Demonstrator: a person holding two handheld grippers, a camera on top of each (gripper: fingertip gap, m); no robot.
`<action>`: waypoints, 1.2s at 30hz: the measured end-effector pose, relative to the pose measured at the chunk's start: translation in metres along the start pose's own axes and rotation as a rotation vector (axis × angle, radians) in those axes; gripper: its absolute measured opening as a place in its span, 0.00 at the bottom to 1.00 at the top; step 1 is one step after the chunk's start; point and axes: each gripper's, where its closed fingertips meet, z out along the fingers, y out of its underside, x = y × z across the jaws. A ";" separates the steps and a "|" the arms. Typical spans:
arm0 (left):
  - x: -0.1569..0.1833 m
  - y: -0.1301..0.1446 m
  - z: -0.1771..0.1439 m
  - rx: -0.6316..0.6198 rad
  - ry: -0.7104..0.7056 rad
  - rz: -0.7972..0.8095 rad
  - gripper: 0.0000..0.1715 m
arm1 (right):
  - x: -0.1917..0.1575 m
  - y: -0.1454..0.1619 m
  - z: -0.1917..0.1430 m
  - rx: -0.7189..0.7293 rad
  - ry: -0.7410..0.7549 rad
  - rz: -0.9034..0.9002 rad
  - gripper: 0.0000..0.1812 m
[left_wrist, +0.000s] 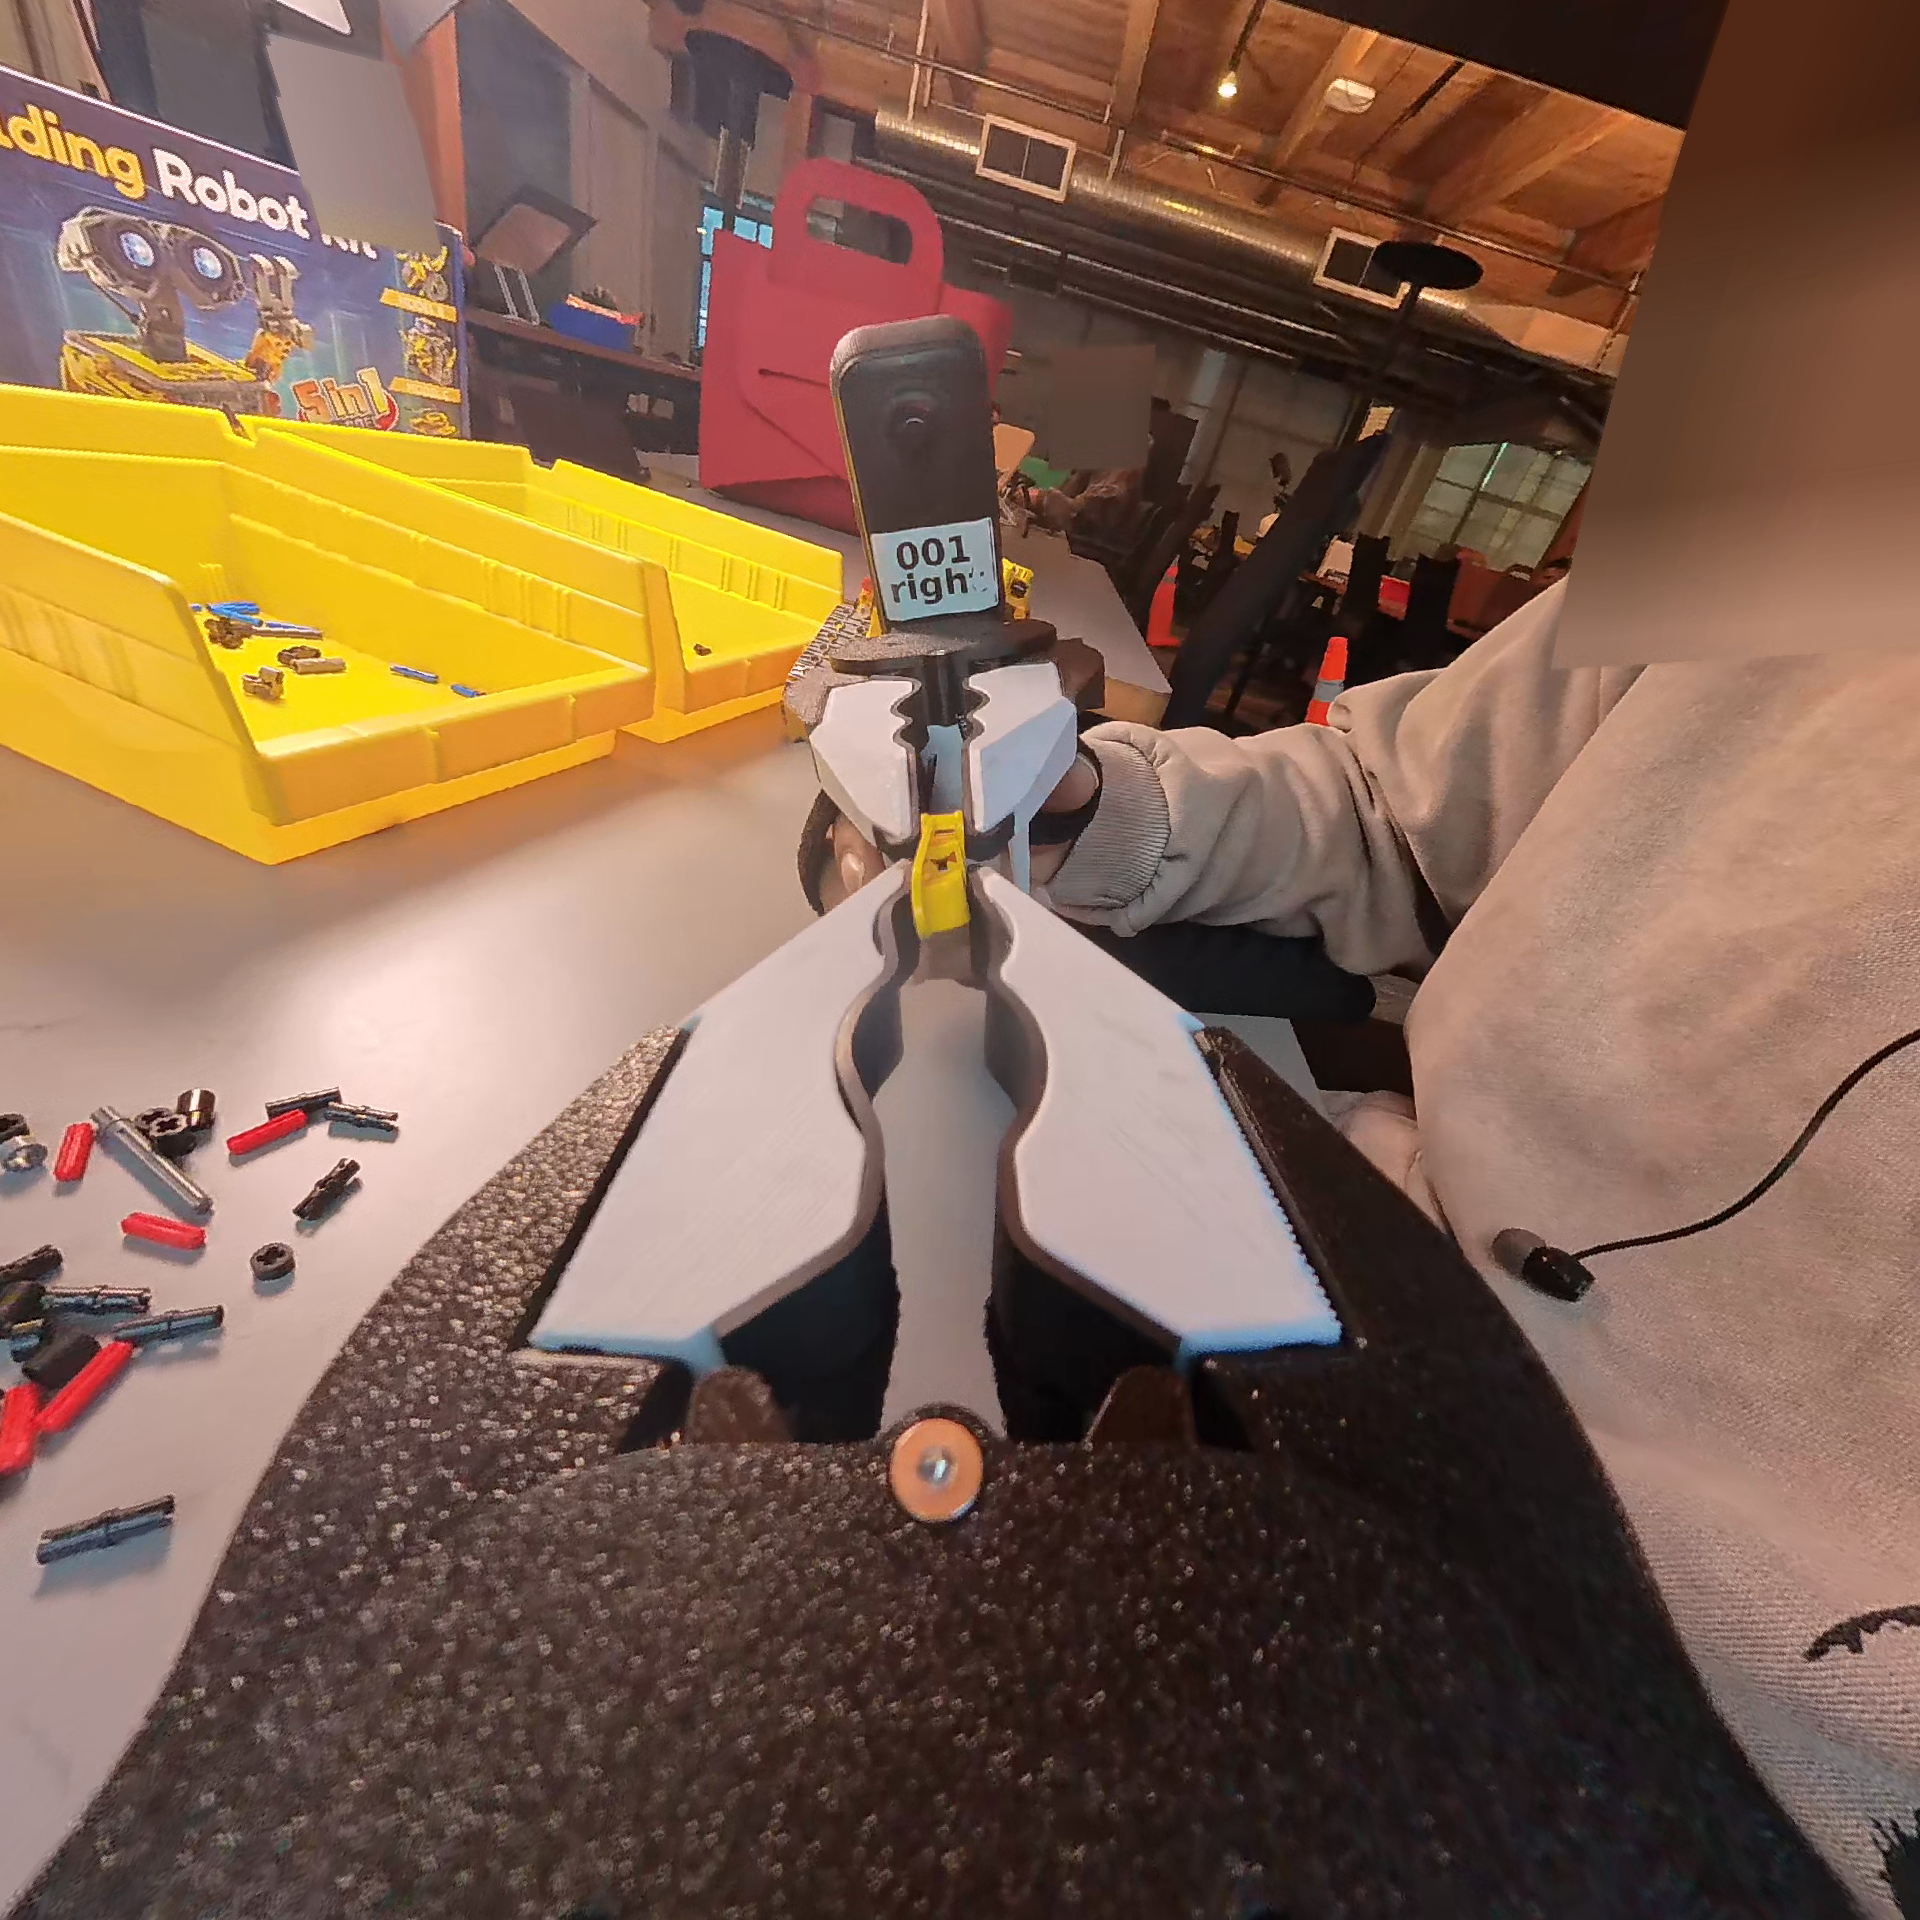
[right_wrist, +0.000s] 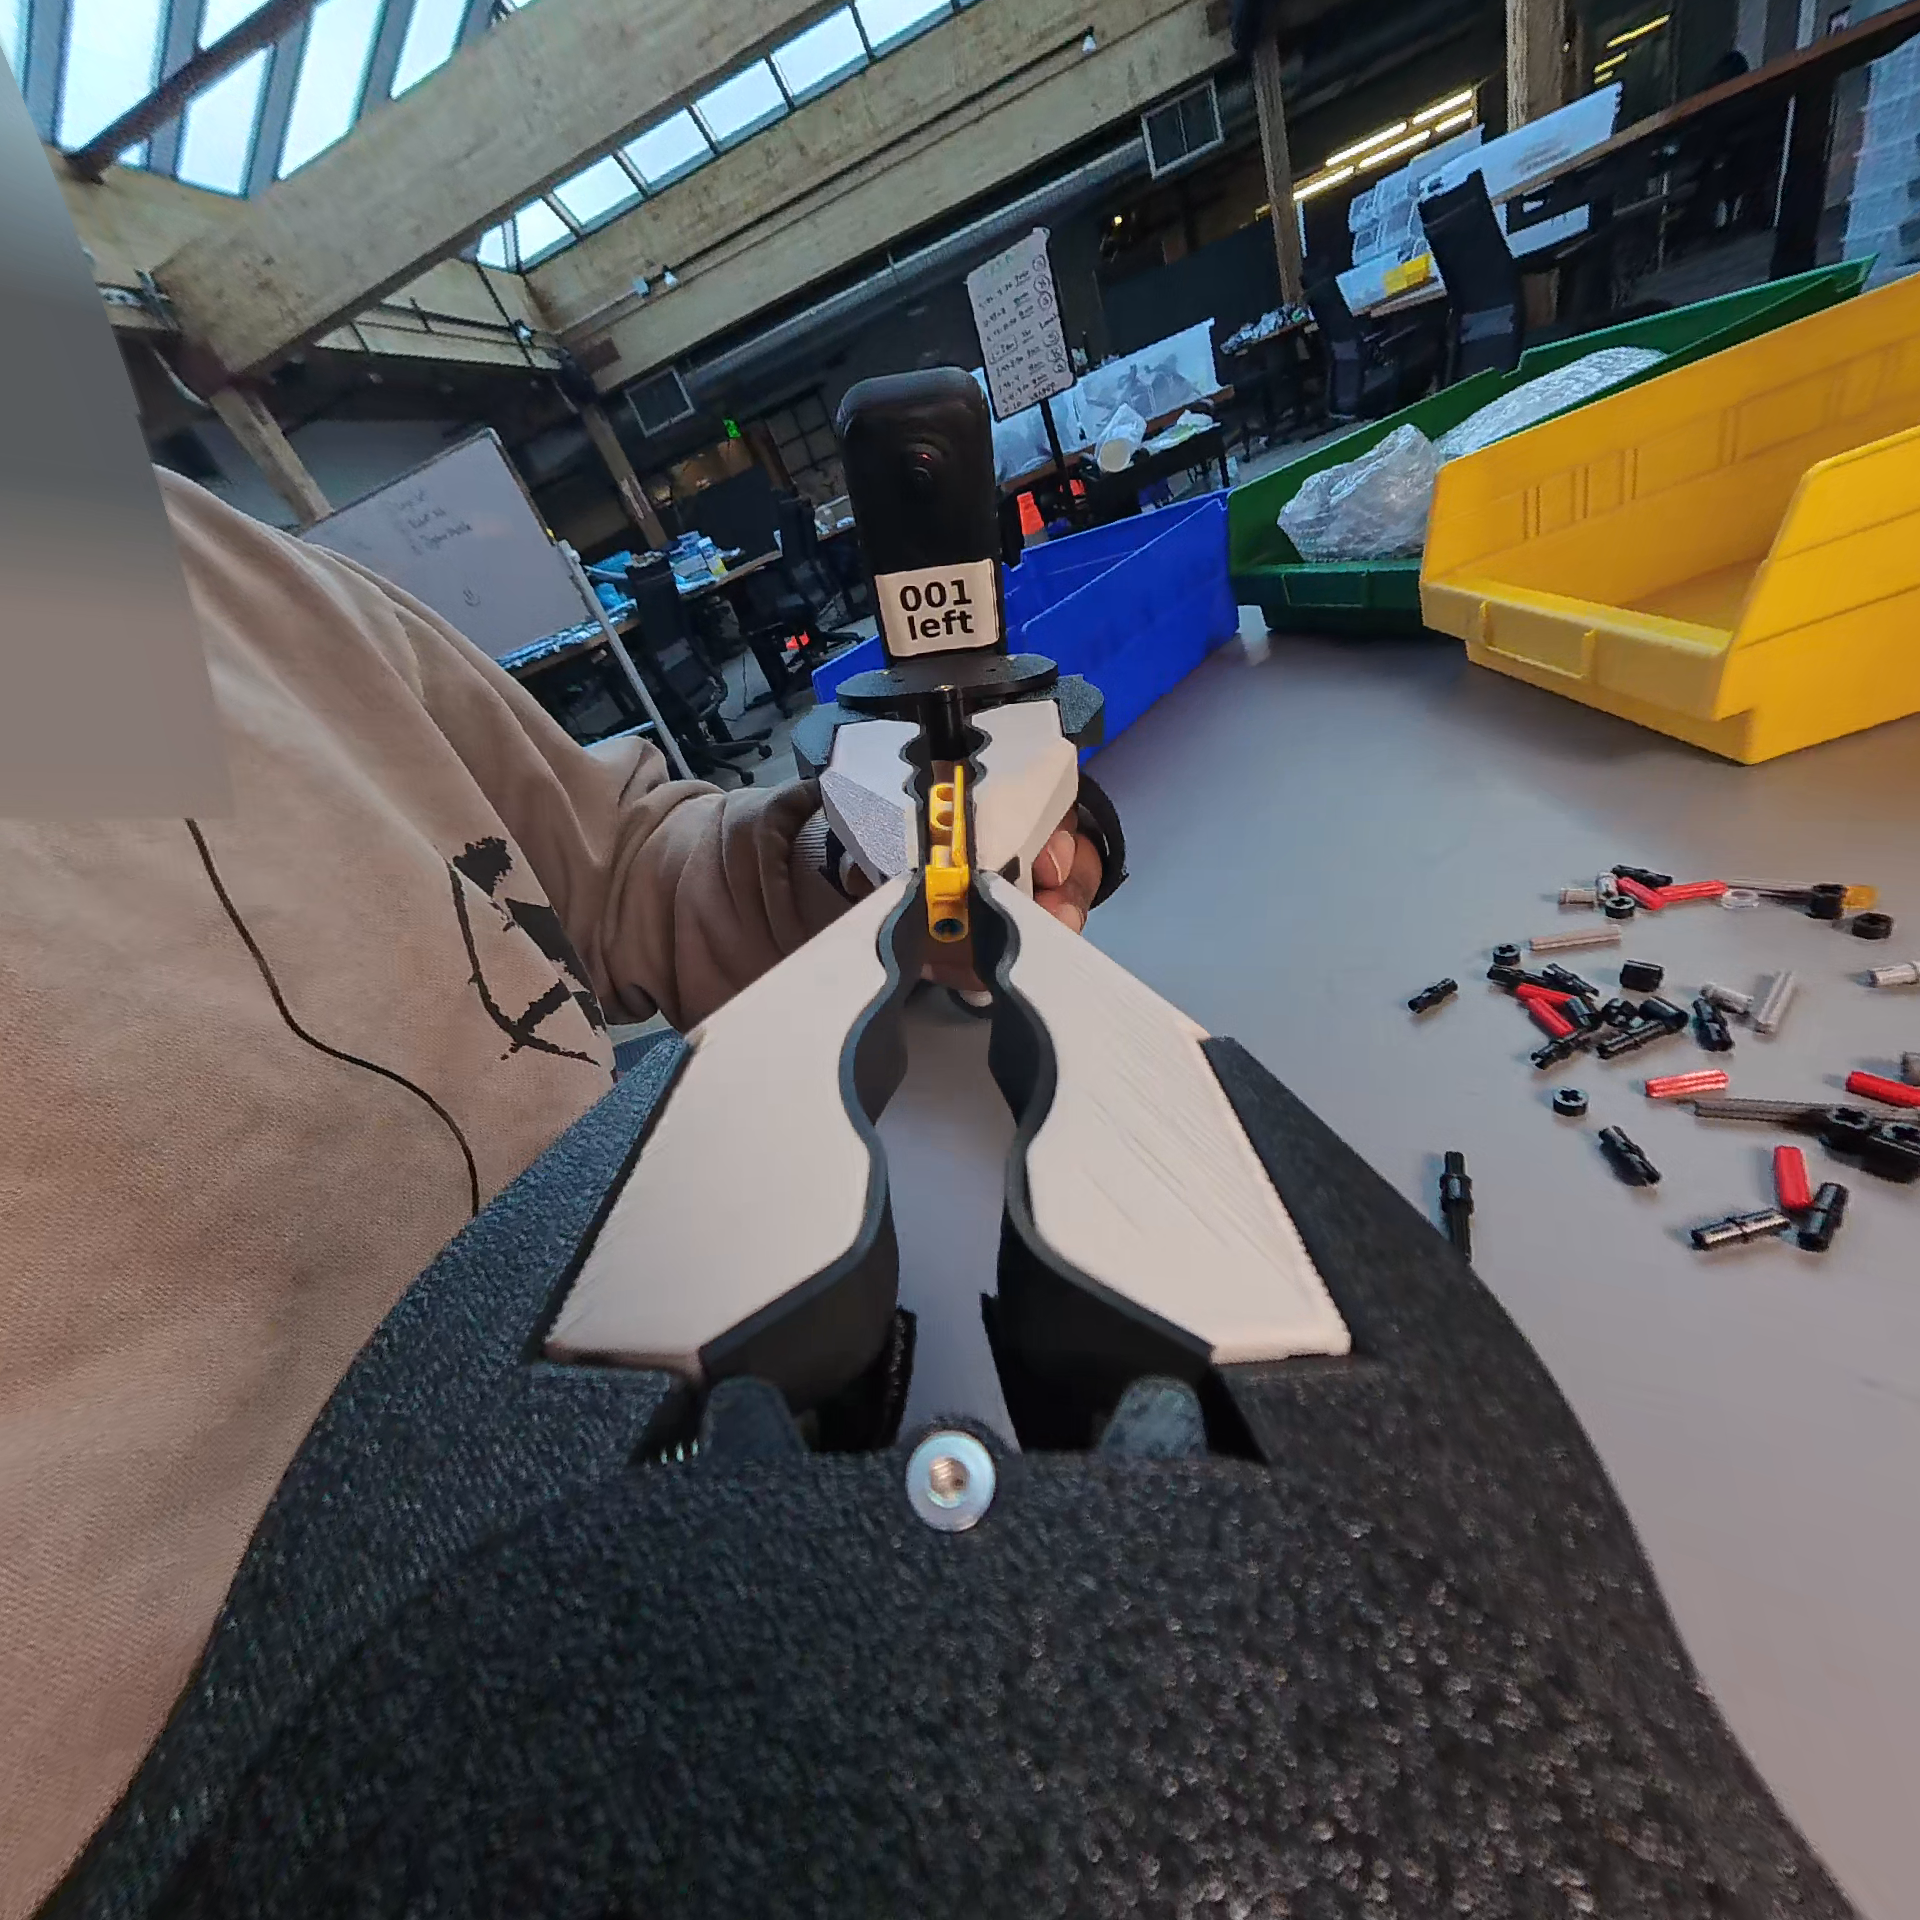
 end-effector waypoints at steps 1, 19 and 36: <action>0.000 0.000 0.000 0.000 0.000 0.000 0.05 | 0.000 0.000 0.000 0.000 0.001 -0.004 0.03; 0.004 -0.015 0.002 0.029 0.044 -0.025 0.04 | -0.007 -0.010 -0.002 -0.029 -0.017 -0.125 0.03; -0.012 -0.061 -0.054 0.233 -0.090 0.046 0.04 | -0.006 -0.041 -0.059 0.080 -0.001 -0.213 0.03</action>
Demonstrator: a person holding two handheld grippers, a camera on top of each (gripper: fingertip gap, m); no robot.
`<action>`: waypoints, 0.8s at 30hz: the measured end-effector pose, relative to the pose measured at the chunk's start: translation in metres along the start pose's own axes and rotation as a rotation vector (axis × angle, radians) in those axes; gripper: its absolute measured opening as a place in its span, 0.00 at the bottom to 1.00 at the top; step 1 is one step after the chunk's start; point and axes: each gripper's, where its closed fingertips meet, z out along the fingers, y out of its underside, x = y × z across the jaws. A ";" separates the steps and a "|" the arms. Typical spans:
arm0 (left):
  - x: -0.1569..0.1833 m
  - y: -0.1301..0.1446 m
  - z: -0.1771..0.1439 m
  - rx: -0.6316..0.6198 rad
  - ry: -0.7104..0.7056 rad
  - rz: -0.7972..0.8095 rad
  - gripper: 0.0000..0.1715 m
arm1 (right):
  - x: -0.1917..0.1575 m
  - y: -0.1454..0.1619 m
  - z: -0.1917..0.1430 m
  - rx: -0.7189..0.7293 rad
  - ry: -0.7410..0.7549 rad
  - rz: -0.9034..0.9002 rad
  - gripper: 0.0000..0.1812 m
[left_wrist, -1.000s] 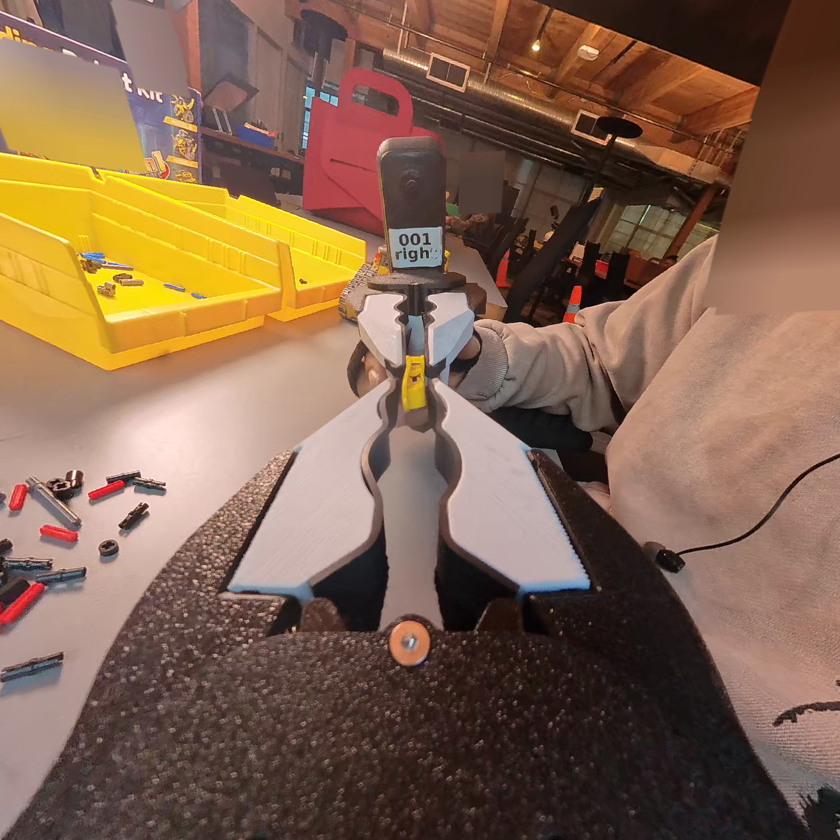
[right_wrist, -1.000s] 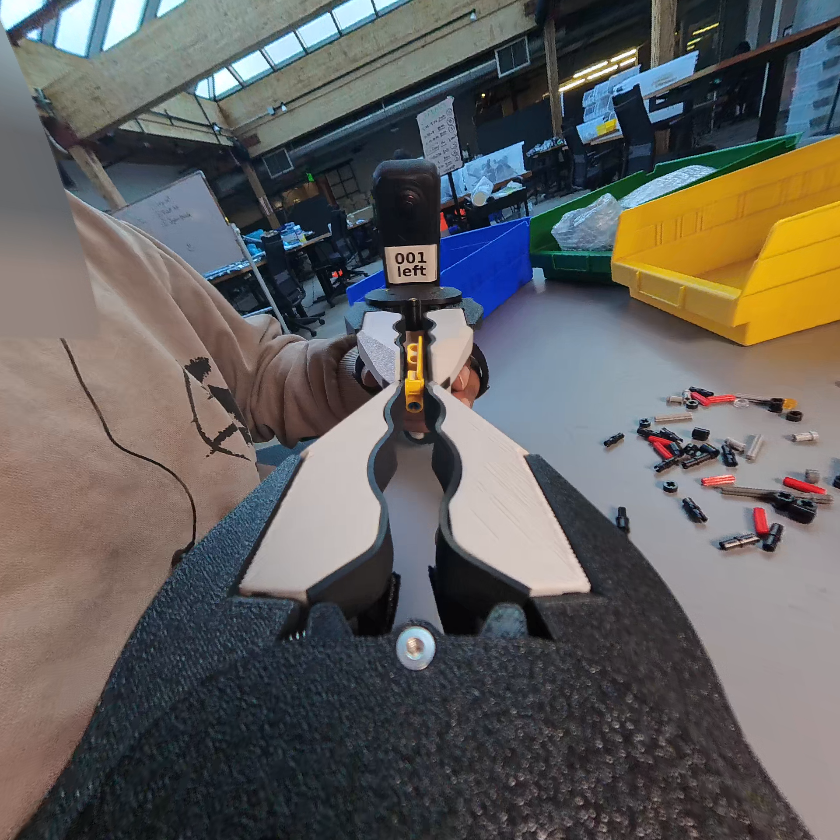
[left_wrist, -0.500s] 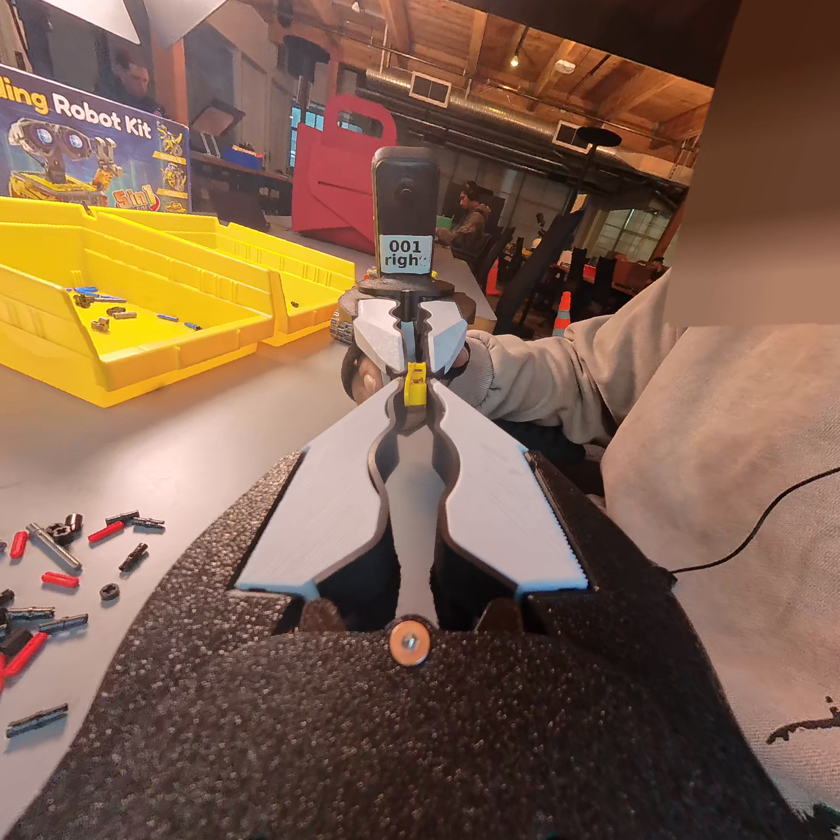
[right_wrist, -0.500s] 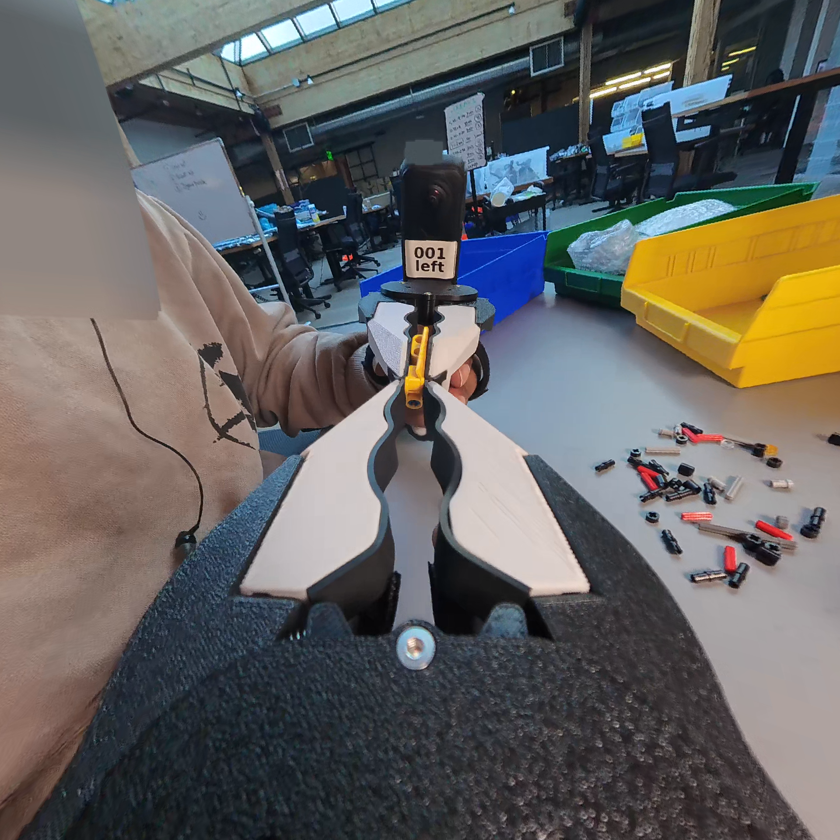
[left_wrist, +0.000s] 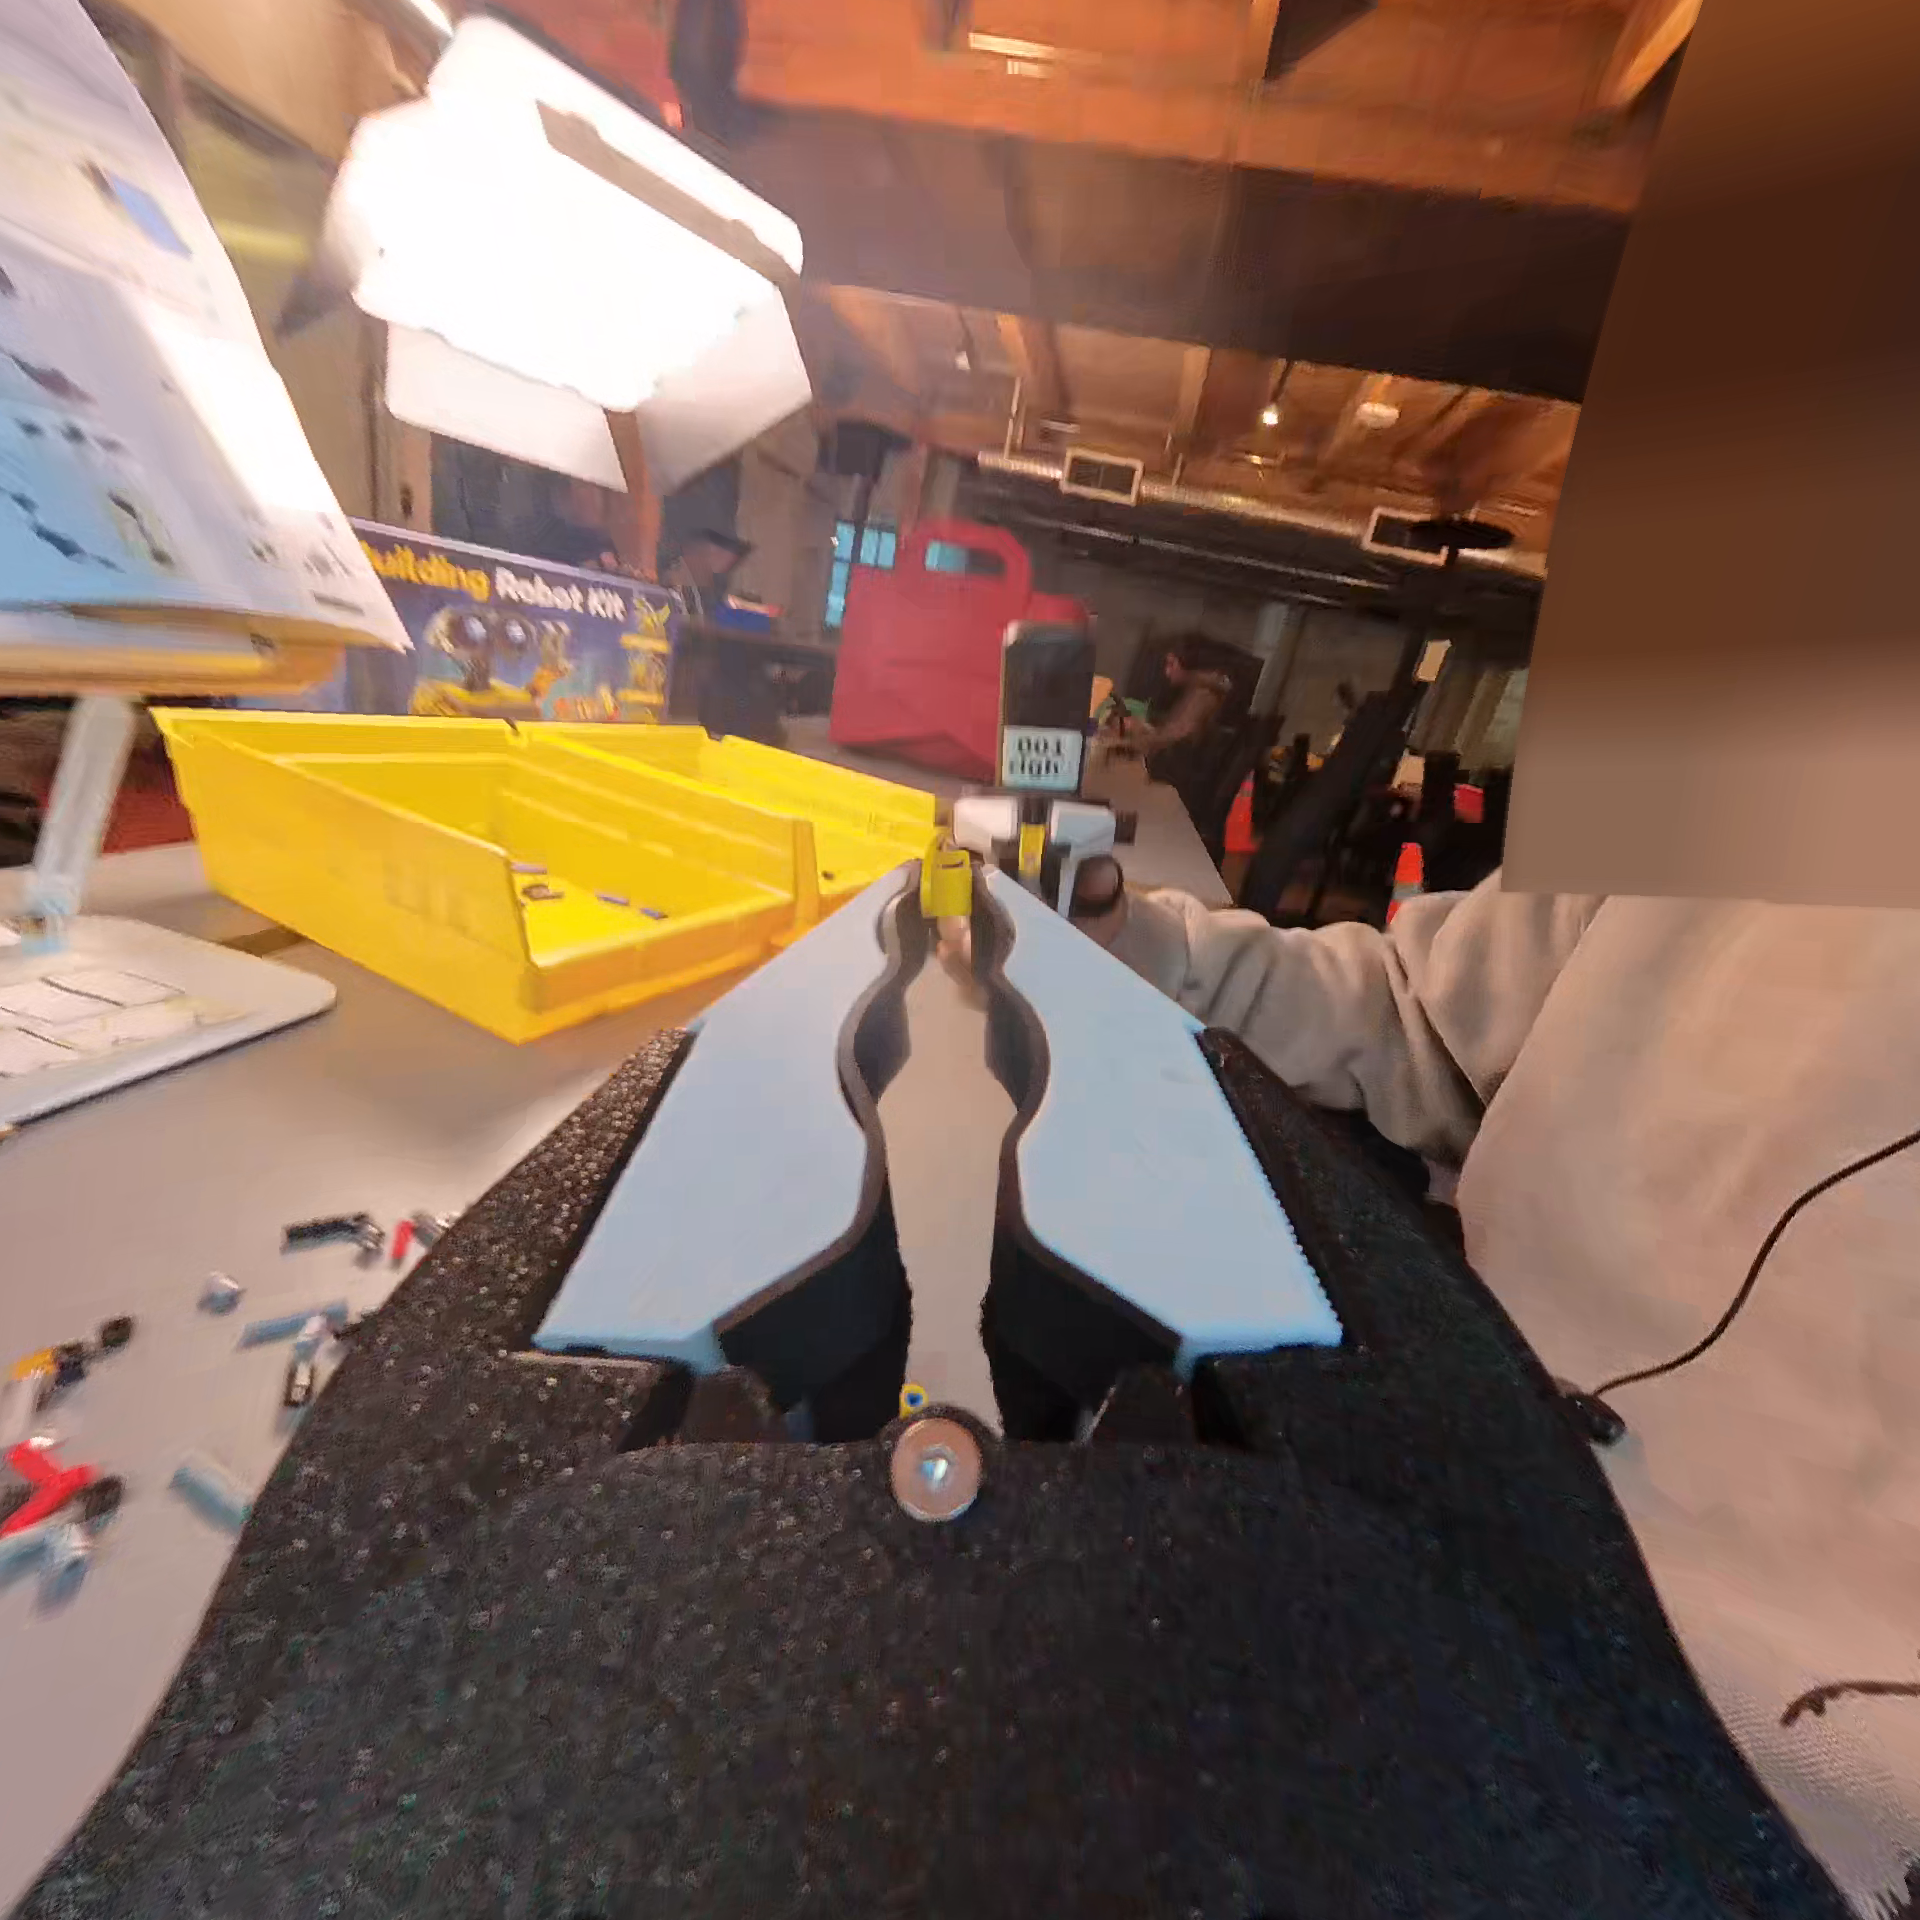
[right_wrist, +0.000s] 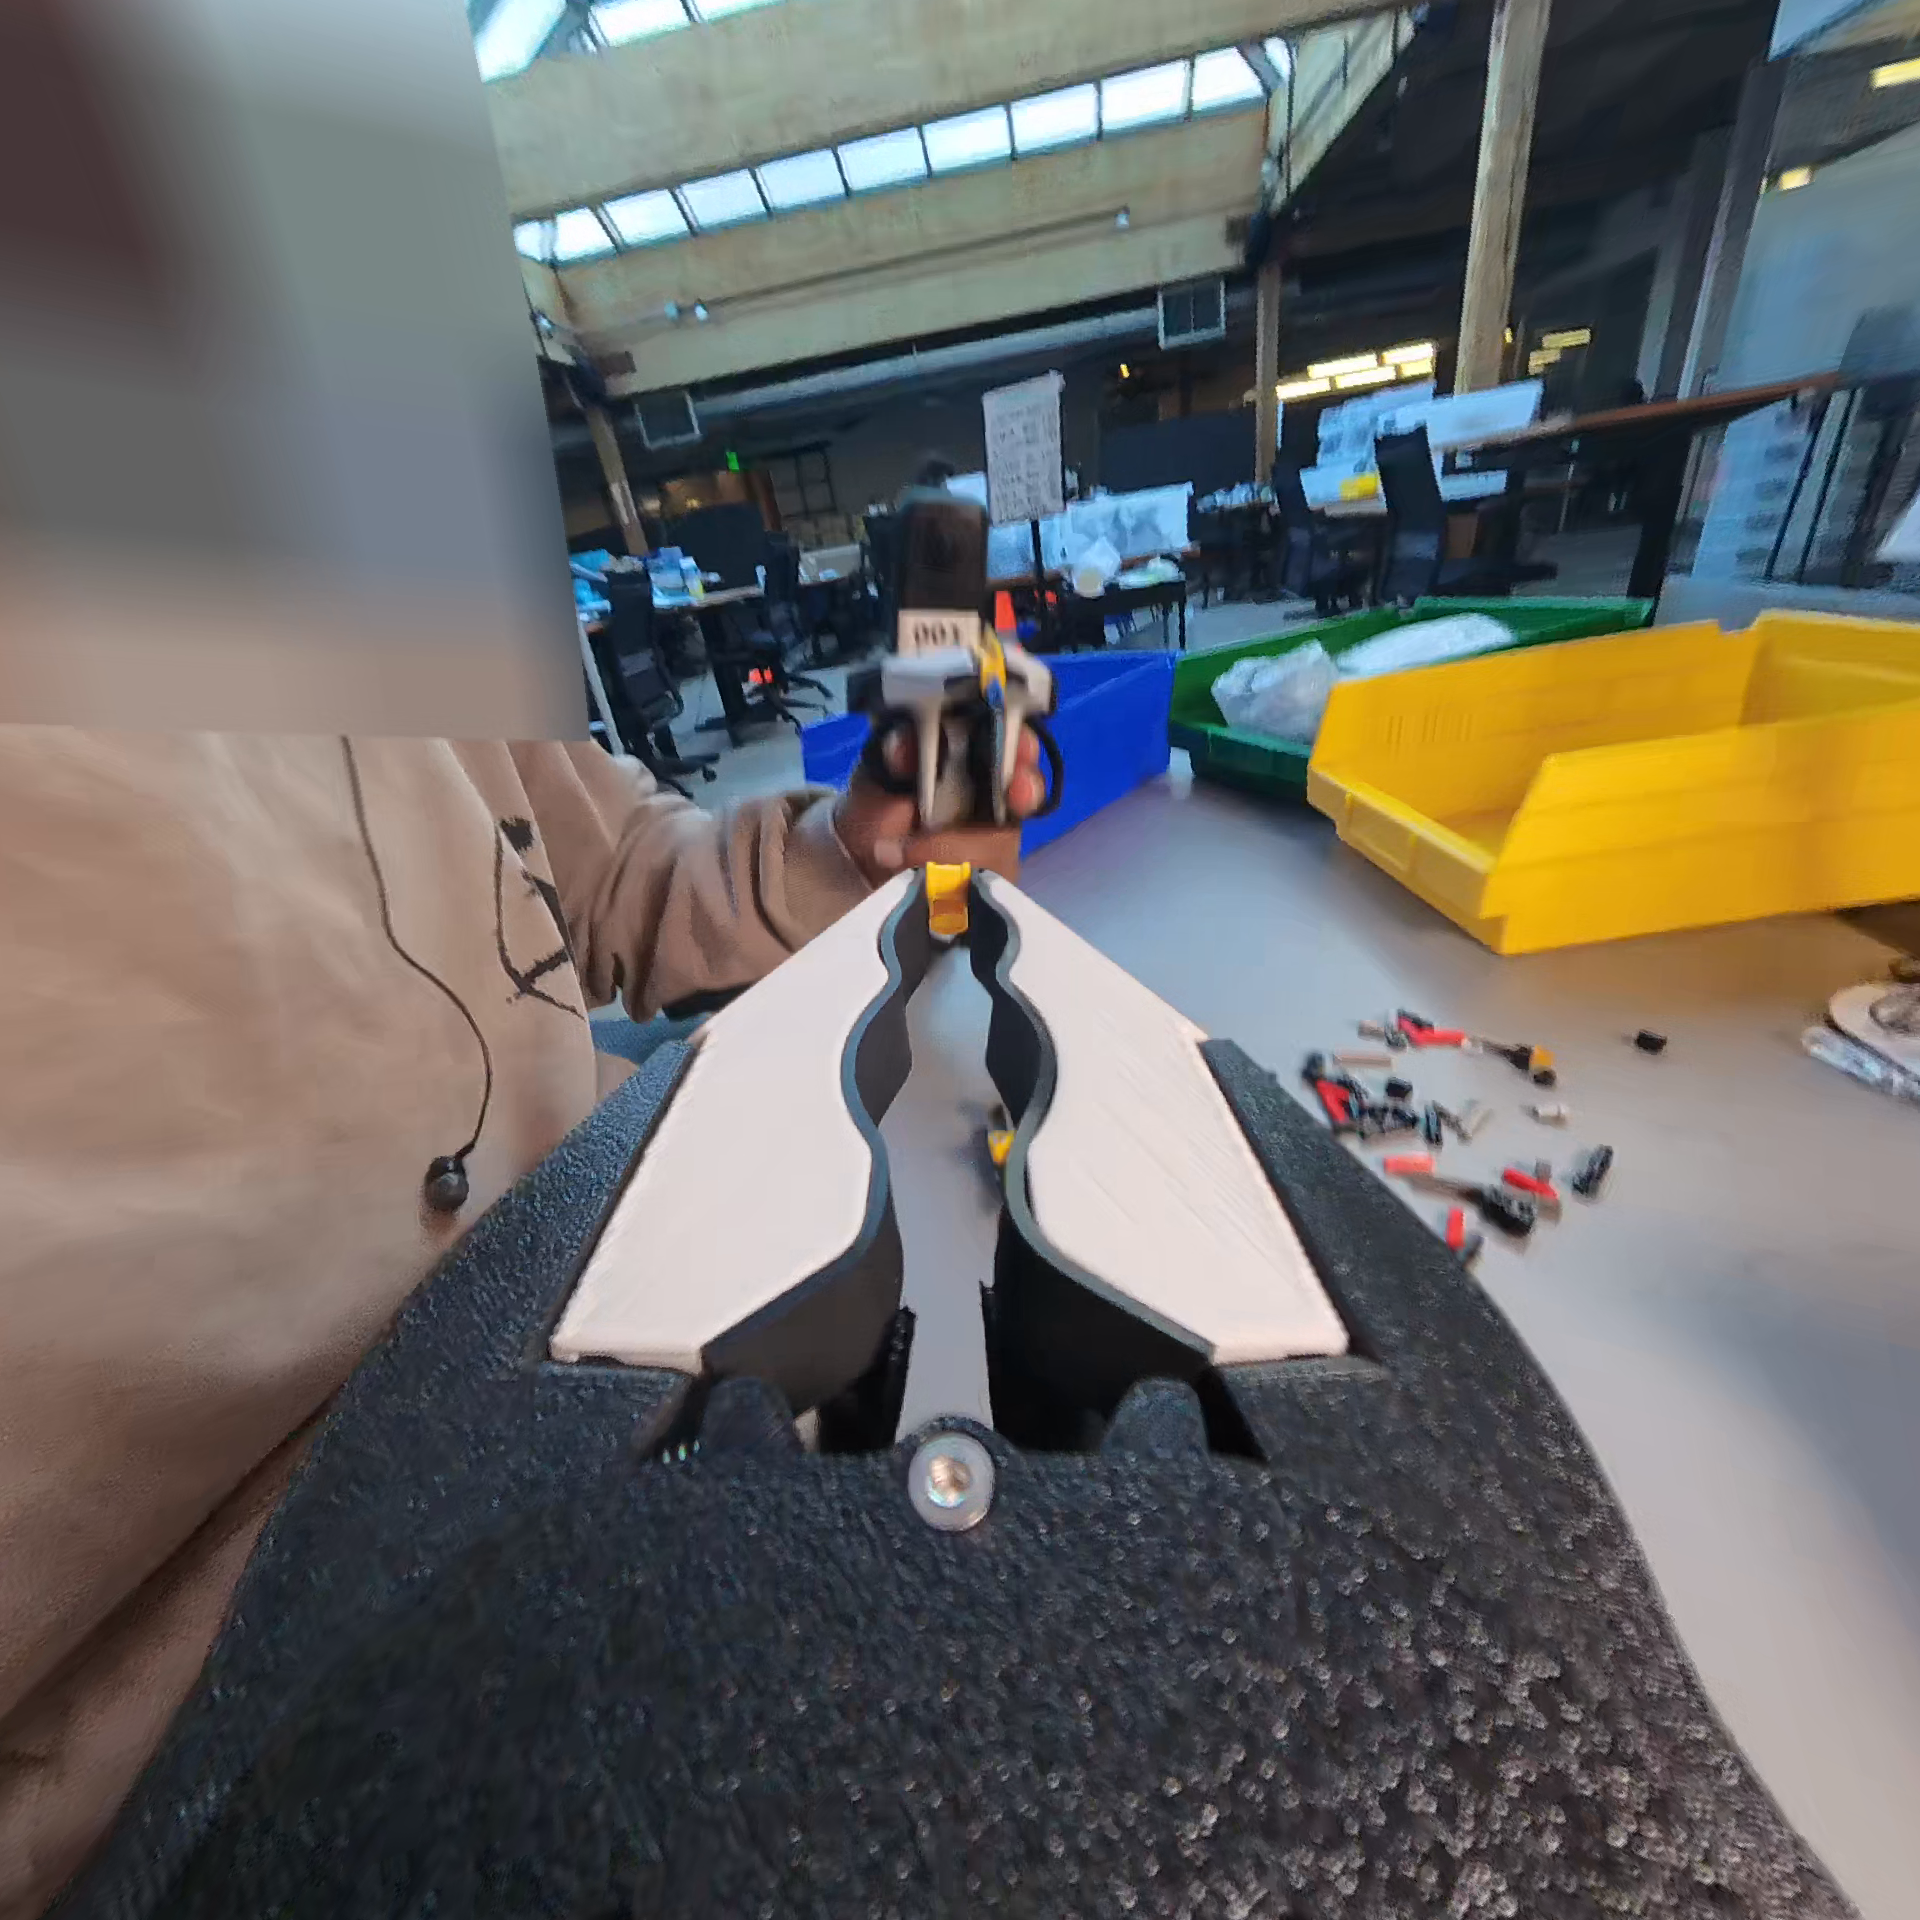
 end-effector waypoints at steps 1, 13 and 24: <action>0.003 0.009 0.007 -0.029 0.019 -0.023 0.04 | -0.005 -0.009 0.004 0.032 -0.029 -0.014 0.03; -0.007 0.056 0.024 -0.196 -0.004 -0.121 0.04 | 0.062 -0.029 -0.056 -0.216 0.467 -0.145 0.03; -0.021 0.077 0.023 -0.272 -0.078 -0.211 0.04 | 0.203 -0.044 -0.309 -0.782 1.215 0.078 0.03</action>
